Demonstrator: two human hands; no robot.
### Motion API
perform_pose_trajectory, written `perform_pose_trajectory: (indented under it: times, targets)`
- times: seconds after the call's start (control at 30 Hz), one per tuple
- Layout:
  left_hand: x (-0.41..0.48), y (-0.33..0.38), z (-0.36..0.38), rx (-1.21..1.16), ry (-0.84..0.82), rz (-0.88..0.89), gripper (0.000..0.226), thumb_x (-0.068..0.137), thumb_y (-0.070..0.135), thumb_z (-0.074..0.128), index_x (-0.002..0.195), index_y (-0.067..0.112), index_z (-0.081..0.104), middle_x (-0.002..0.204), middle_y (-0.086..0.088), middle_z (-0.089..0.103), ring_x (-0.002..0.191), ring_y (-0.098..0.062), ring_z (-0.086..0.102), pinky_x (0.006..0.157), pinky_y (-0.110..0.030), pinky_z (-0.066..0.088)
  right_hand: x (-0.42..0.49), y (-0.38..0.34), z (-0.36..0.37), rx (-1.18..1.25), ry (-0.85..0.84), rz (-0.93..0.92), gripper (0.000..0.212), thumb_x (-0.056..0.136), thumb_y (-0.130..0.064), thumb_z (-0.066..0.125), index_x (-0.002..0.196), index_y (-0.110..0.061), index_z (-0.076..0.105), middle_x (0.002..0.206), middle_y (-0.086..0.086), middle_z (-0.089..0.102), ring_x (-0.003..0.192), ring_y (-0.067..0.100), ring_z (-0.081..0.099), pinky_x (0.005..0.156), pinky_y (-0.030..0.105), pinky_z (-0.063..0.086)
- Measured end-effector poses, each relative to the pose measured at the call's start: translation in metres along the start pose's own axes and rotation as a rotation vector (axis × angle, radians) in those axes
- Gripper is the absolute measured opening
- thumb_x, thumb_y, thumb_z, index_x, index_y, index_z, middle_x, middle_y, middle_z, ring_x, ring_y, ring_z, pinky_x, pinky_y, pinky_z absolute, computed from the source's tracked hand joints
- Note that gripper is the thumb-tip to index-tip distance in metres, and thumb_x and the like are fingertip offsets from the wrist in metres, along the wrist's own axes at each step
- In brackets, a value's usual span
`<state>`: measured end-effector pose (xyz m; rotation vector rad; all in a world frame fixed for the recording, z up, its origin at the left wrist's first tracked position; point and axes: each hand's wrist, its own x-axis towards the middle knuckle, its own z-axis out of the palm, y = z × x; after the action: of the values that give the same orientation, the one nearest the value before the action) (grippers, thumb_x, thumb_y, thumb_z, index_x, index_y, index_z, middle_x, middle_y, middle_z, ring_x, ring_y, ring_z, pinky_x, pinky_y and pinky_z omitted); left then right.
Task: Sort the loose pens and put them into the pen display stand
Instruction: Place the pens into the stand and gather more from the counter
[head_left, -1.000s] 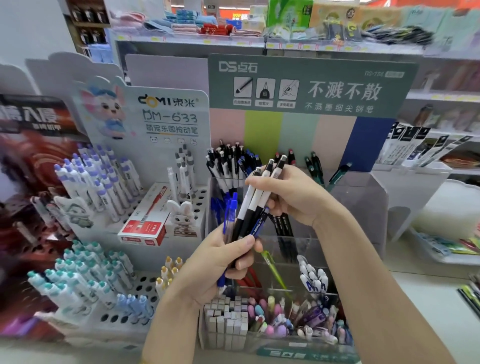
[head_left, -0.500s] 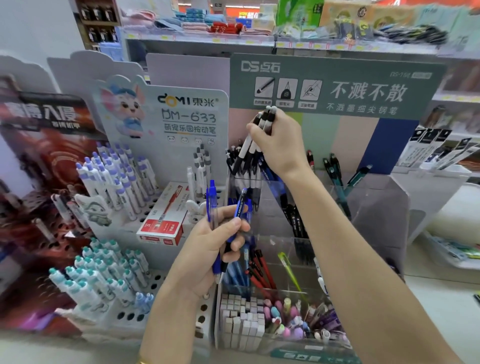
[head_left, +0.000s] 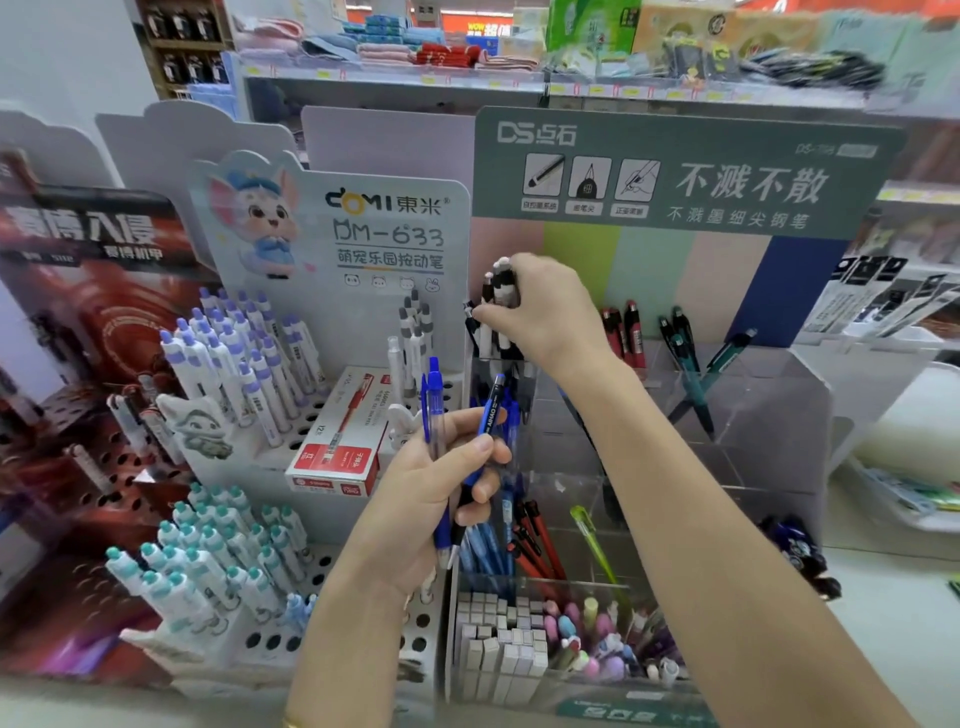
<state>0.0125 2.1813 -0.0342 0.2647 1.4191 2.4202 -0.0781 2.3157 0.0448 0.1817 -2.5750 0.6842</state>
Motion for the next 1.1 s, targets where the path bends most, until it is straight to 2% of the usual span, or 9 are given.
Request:
perform_pose_trajectory:
  times: [0.07,0.13,0.2,0.33,0.43,0.57,0.73,0.93,1.1]
  targets:
    - [0.000,0.001,-0.001,-0.006,-0.009,-0.002,0.049,0.080,0.010,0.056,0.127,0.000,0.048,0.075,-0.005,0.061,0.050,-0.008,0.047,0.039,-0.016,0.035,-0.003,0.004,-0.002,0.108,0.109,0.019,0.058,0.079,-0.028,0.075,0.129,-0.015,0.047,0.109,0.004,0.056,0.093,0.020,0.054,0.079,0.035,0.047]
    - [0.000,0.002,-0.003,-0.017,-0.017,-0.003,0.048,0.080,0.010,0.056,0.126,0.000,0.049,0.075,-0.006,0.061,0.050,-0.009,0.047,0.039,-0.016,0.035,-0.009,0.005,-0.002,0.185,0.255,-0.068,0.071,0.080,-0.019,0.075,0.140,-0.019,0.038,0.102,0.001,0.051,0.081,0.013,0.049,0.074,0.029,0.047]
    - [-0.001,0.002,-0.004,-0.028,-0.023,-0.001,0.048,0.080,0.010,0.056,0.126,0.000,0.048,0.075,-0.006,0.061,0.050,-0.009,0.047,0.039,-0.016,0.035,-0.014,0.005,0.003,0.127,0.309,-0.188,0.063,0.084,-0.008,0.069,0.140,-0.016,0.043,0.098,0.001,0.050,0.074,0.012,0.049,0.069,0.026,0.048]
    - [-0.001,0.005,-0.007,-0.023,-0.044,-0.003,0.047,0.079,0.011,0.056,0.125,0.001,0.049,0.074,-0.005,0.062,0.051,-0.009,0.047,0.040,-0.017,0.035,-0.011,0.011,0.007,-0.010,0.299,-0.251,0.022,0.086,-0.011,0.065,0.107,-0.007,0.069,0.097,0.009,0.063,0.084,0.027,0.059,0.073,0.038,0.050]
    - [-0.003,0.008,-0.010,-0.001,-0.070,0.009,0.043,0.084,0.011,0.058,0.124,0.000,0.050,0.076,-0.005,0.061,0.052,-0.008,0.047,0.040,-0.017,0.036,-0.012,0.016,0.008,-0.140,0.414,-0.235,0.030,0.082,-0.027,0.067,0.107,-0.012,0.071,0.100,0.007,0.068,0.094,0.032,0.056,0.075,0.039,0.048]
    - [-0.004,0.009,-0.012,-0.004,-0.095,0.018,0.038,0.087,0.011,0.058,0.122,0.001,0.052,0.078,-0.006,0.061,0.052,-0.008,0.047,0.041,-0.017,0.036,-0.026,0.014,0.031,-0.239,0.294,-0.301,0.038,0.081,-0.027,0.067,0.116,-0.013,0.067,0.116,0.006,0.068,0.117,0.032,0.055,0.096,0.052,0.040]
    - [-0.004,0.009,-0.014,0.000,-0.116,0.028,0.035,0.087,0.008,0.059,0.121,0.001,0.053,0.078,-0.006,0.061,0.052,-0.009,0.047,0.041,-0.018,0.036,-0.024,0.016,0.045,-0.337,0.343,-0.333,0.044,0.078,-0.033,0.064,0.119,-0.016,0.065,0.119,0.008,0.066,0.109,0.029,0.062,0.100,0.052,0.040]
    - [-0.005,0.008,-0.016,0.003,-0.131,0.022,0.036,0.080,0.010,0.058,0.115,0.003,0.052,0.078,-0.007,0.062,0.050,-0.009,0.045,0.042,-0.018,0.036,-0.016,0.025,0.049,-0.431,0.370,-0.336,0.027,0.076,-0.026,0.071,0.100,-0.014,0.067,0.109,0.007,0.067,0.103,0.027,0.064,0.104,0.051,0.039]
    - [-0.007,0.003,-0.015,-0.012,-0.129,0.003,0.016,0.084,0.004,0.061,0.097,0.008,0.051,0.080,-0.010,0.061,0.049,-0.008,0.045,0.041,-0.017,0.036,-0.021,0.021,0.043,-0.405,0.313,-0.384,0.037,0.077,-0.029,0.072,0.111,-0.016,0.066,0.115,0.005,0.066,0.114,0.030,0.058,0.103,0.057,0.033]
